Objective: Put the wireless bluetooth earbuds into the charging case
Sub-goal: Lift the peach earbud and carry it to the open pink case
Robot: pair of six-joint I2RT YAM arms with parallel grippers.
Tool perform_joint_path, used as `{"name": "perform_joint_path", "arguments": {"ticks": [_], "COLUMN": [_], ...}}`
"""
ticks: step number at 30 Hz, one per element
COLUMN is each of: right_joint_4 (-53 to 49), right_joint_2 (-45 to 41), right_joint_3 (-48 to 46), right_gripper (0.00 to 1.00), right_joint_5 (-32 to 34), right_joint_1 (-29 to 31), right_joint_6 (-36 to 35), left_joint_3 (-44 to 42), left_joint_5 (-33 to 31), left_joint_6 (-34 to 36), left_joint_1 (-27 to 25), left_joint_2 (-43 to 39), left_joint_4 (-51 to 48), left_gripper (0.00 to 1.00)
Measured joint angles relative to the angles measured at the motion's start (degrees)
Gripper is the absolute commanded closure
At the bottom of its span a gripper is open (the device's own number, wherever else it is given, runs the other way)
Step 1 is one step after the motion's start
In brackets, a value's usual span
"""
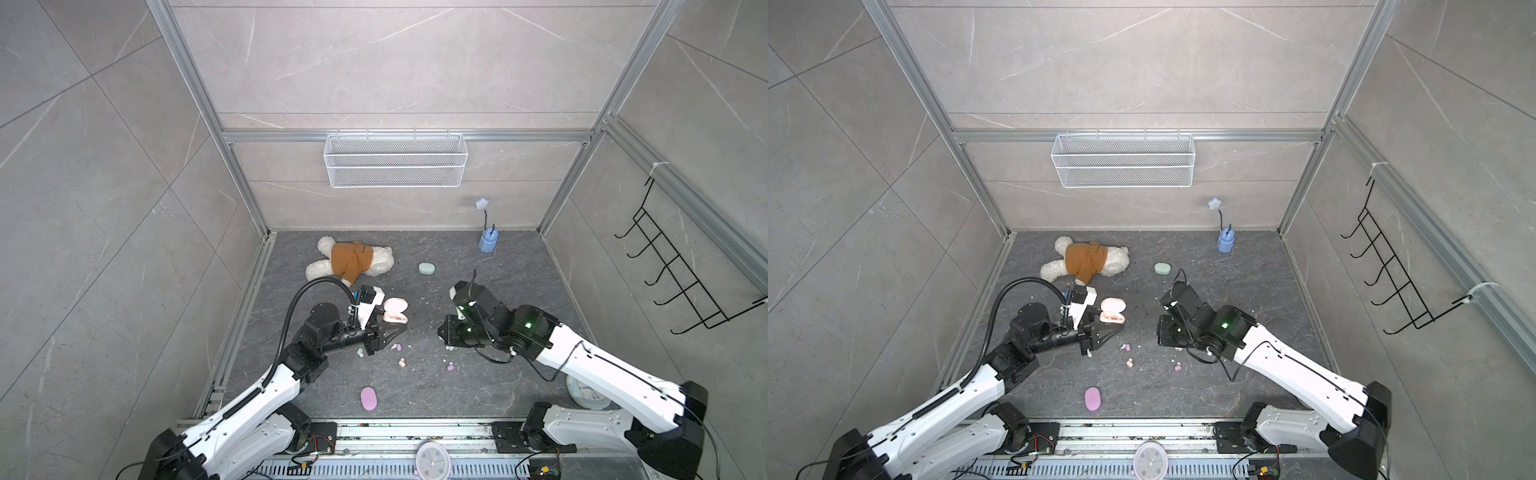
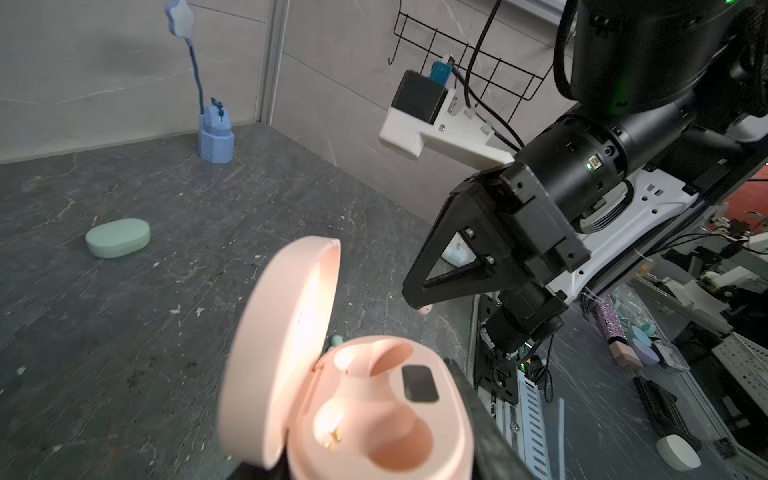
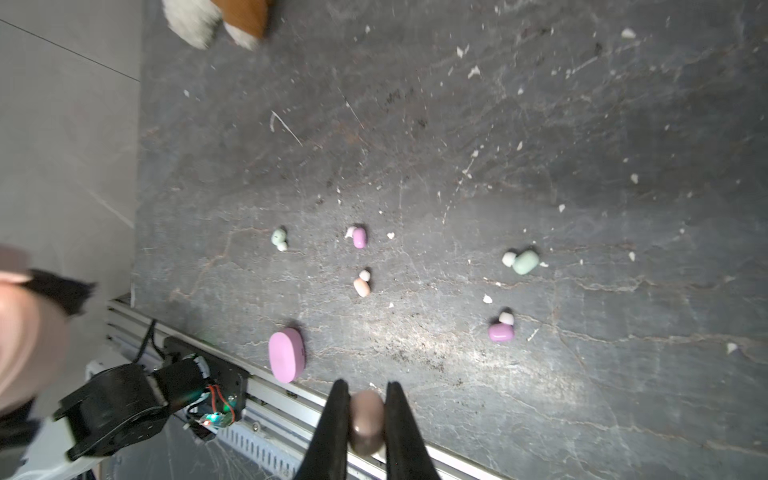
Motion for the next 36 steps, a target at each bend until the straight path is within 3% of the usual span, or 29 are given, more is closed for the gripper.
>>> {"name": "perform_joint_path", "arguments": {"ticks": [14,23,36], "right_joint_4": [-5.25,-4.81,-1.79], "right_joint_2": [-4.90,-2.75,0.44], "right_joint_3": [17.68,21.53,22.93], "right_gripper": [0.89,0.89,0.89], "right_joint_5": [-9.68,-15.82,-19.30], "right_joint_1": [-4.37,-6.67,-7.50], "right_joint_6": [-11.02,-12.66,-12.59], "left_joint_3": [11.98,17.75,18.05], "left_joint_5": [12.15,16.13,18.60], "left_joint_6": [-3.76,-4.42,-6.54], "left_joint_1": [-0.33,-4.26,-4.68], "left_joint_2": [21.00,25.99,28.13], "left_joint_4": [19.04,26.25,34.38], "left_gripper": [0.79,0.79,0.79]}}
